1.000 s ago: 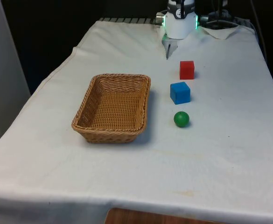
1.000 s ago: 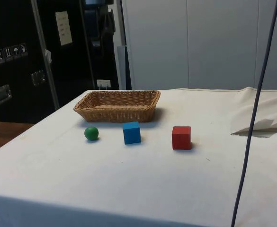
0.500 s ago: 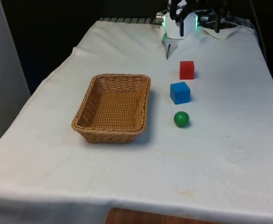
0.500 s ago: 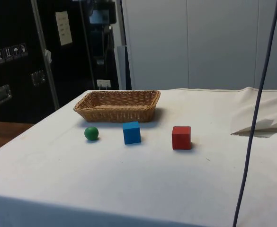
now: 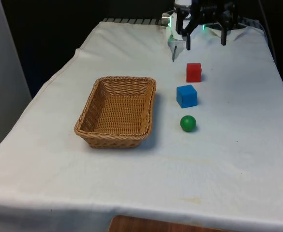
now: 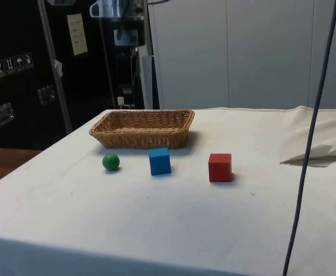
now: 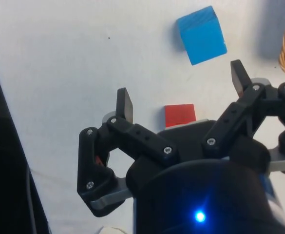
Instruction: Place all non-red objects into the basket.
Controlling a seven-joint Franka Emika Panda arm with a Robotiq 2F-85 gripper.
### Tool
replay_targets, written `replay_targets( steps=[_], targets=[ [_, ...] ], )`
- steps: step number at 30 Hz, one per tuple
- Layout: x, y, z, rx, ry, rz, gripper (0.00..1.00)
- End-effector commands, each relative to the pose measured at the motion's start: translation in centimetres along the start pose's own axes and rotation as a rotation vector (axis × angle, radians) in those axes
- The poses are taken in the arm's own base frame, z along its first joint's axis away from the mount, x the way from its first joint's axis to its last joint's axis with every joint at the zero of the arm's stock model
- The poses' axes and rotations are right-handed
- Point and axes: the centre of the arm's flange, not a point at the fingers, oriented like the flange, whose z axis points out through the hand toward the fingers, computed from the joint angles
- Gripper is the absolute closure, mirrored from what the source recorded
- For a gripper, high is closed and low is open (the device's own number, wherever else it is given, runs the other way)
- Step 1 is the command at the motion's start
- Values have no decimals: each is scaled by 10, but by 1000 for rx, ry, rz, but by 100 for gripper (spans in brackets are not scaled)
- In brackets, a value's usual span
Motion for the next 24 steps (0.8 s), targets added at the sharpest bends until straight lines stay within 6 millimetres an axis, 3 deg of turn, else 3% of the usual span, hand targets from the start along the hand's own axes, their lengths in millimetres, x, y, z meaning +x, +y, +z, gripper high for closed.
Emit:
replay_targets(
  steps=[1,24],
  targets=[
    [-3,0,5,9,14,-7,0],
    [-22,1,63,3,15,-76,0]
  ],
)
